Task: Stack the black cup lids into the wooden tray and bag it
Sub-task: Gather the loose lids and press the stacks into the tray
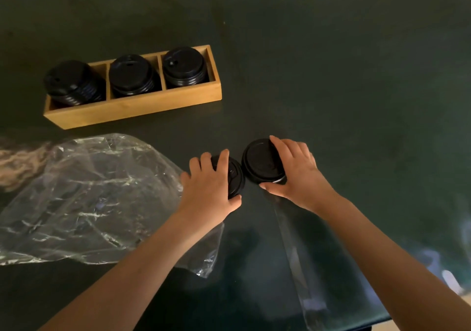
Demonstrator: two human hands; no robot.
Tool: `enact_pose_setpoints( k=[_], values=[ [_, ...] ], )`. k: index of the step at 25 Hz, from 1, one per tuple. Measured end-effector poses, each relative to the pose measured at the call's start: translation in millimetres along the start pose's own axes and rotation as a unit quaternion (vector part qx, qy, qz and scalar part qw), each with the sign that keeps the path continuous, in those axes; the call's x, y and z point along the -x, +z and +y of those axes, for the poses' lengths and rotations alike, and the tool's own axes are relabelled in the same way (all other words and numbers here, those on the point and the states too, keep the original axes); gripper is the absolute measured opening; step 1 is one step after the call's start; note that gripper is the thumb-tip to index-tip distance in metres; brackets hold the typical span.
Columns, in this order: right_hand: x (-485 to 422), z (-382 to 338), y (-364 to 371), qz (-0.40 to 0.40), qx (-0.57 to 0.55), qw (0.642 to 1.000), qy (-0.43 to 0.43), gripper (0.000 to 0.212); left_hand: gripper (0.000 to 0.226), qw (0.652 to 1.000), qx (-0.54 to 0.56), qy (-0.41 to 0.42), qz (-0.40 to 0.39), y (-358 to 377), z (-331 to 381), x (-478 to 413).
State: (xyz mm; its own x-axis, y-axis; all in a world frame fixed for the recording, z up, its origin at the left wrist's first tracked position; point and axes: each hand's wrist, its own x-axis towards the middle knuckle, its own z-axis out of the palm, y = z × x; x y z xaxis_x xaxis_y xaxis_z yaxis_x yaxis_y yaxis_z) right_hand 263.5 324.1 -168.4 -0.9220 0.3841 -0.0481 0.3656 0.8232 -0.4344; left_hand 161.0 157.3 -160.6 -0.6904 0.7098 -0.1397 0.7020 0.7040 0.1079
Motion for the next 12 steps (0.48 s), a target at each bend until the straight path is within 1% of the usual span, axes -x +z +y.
enact_pose_setpoints(
  k=[3, 6, 10, 12],
  values=[
    [-5, -1, 0, 0.013, 0.002, 1.0, 0.004, 0.094, 0.094, 0.999, 0.032, -0.015, 0.006, 0, -2, -5],
    [-9, -3, -10, 0.016, -0.03, 0.999, 0.012, 0.093, 0.096, 0.998, 0.057, -0.007, 0.025, -10, -4, -11],
    [-35, -20, -44, 0.059, -0.091, 0.994, 0.004, 0.091, 0.099, 0.985, 0.156, 0.021, 0.068, -50, -17, -33],
    [-58, -39, -66, 0.079, -0.107, 0.991, -0.007, 0.09, 0.099, 0.98, 0.166, 0.034, 0.109, -80, -32, -48]
  ],
)
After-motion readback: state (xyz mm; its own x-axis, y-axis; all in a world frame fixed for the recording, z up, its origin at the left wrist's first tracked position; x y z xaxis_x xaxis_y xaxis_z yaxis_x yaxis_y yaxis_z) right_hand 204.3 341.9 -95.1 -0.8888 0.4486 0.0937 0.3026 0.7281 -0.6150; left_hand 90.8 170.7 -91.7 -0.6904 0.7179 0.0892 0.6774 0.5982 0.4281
